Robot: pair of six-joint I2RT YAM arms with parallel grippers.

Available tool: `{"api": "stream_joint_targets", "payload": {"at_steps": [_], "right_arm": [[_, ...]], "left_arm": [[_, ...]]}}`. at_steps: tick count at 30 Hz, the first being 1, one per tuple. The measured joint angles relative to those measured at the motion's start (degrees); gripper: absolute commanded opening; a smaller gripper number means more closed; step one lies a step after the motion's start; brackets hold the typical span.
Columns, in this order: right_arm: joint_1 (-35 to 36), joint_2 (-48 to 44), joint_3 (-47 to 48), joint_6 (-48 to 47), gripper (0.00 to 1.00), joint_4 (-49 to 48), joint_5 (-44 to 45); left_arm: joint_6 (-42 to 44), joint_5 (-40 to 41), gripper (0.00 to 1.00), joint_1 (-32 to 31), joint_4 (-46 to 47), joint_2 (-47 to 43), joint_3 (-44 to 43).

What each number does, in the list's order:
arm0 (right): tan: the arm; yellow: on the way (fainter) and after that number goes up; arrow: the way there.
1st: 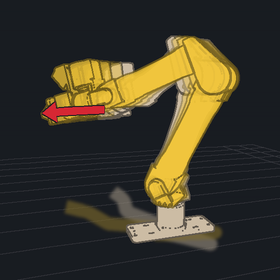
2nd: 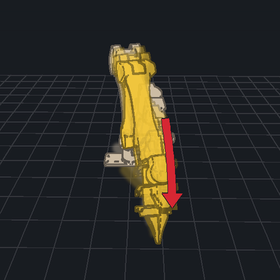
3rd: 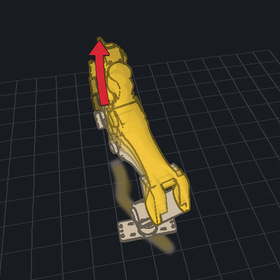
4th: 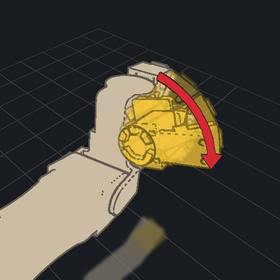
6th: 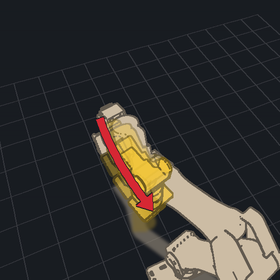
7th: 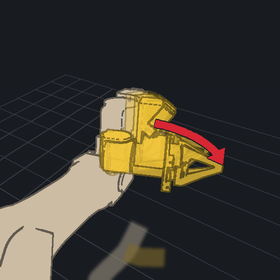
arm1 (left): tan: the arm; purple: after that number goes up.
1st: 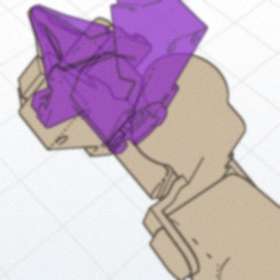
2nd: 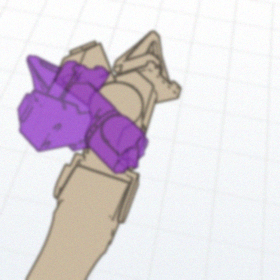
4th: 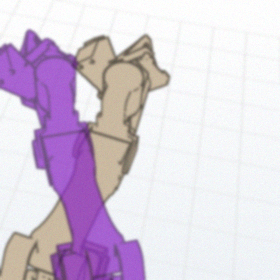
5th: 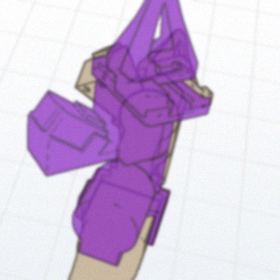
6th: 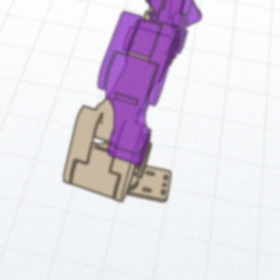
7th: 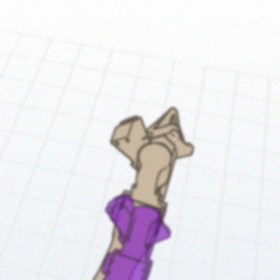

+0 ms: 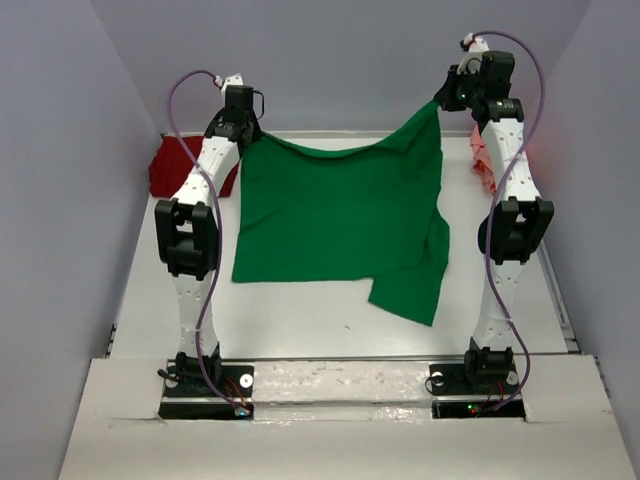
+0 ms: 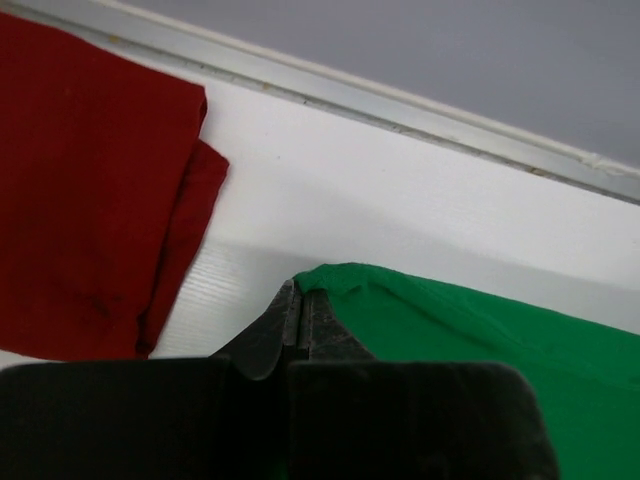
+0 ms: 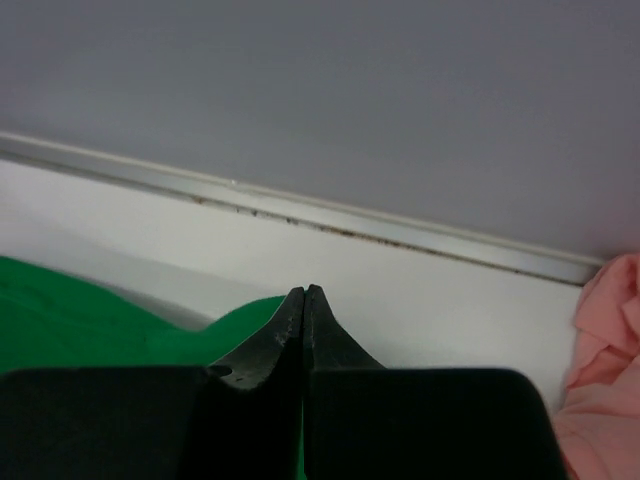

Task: Fold and stack the t-shirts
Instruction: Flatten the tshirt out

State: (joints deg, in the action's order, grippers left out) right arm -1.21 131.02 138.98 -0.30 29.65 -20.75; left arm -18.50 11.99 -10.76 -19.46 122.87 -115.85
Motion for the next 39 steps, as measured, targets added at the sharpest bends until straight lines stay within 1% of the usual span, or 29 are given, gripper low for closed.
{"api": "stream_joint_targets", "payload": {"at_steps": [3,6,8,11,15,19,21,22,23,25,27,30,33,35,39], "right_arm": [[-0.1,0.3,7.3,1.4,0.00,-0.5,0.9],[-0.3,-0.1,10.8,2.2,0.00,-2.7,1.7],[-0.6,-0.5,11.1,2.5,0.00,-3.3,2.1],[-0.7,-1.1,10.4,2.5,0.00,-3.1,2.7],[-0.7,-4.5,6.5,2.2,0.00,-1.4,3.2],[-0.7,-9.8,5.7,2.0,0.00,1.5,3.3],[-0.7,-13.9,5.1,2.0,0.00,3.0,3.3],[-0.7,-18.2,4.5,2.0,0.00,3.7,3.2],[-0.7,-20.7,4.0,2.0,0.00,3.9,3.1],[-0.7,-27.3,2.2,2.0,0.00,4.5,3.0],[-0.7,-37.0,-1.5,2.0,0.00,4.9,2.8],[-0.7,-48.3,-3.4,2.0,0.00,4.9,2.7],[-0.7,-56.3,-3.6,2.1,0.00,5.1,1.7],[-0.7,-60.7,-2.4,2.6,0.00,5.9,0.7],[-0.7,-66.2,0.8,4.2,0.00,6.8,-1.9]], "left_arm": [[0.7,-1.5,0.00,0.0,-0.1,-0.9,-2.4],[1.5,-2.3,0.00,0.0,-0.1,-1.6,-6.4],[1.9,-2.5,0.00,0.0,-0.1,-2.5,-7.9],[2.2,-2.8,0.00,0.0,-0.5,-5.6,-7.8],[2.1,-3.7,0.00,0.0,-0.4,-11.6,-3.9],[2.1,-4.9,0.00,0.0,-1.3,-18.2,-1.4],[2.1,-5.9,0.00,0.0,-2.2,-22.0,-0.7],[2.1,-6.3,0.00,0.0,-2.6,-23.4,-0.6],[2.1,-7.1,0.00,0.0,-3.2,-27.0,0.2],[2.2,-8.0,0.00,-0.2,-3.6,-31.0,1.1],[2.2,-9.1,0.00,-0.5,-3.7,-39.4,5.3],[2.4,-10.9,0.02,-0.8,-4.3,-50.8,9.0],[3.0,-12.2,0.02,-0.9,-5.4,-61.5,10.0],[3.3,-12.9,0.02,-0.9,-6.6,-66.4,10.0],[3.4,-15.1,0.03,-0.9,-8.2,-75.4,9.2]]}}
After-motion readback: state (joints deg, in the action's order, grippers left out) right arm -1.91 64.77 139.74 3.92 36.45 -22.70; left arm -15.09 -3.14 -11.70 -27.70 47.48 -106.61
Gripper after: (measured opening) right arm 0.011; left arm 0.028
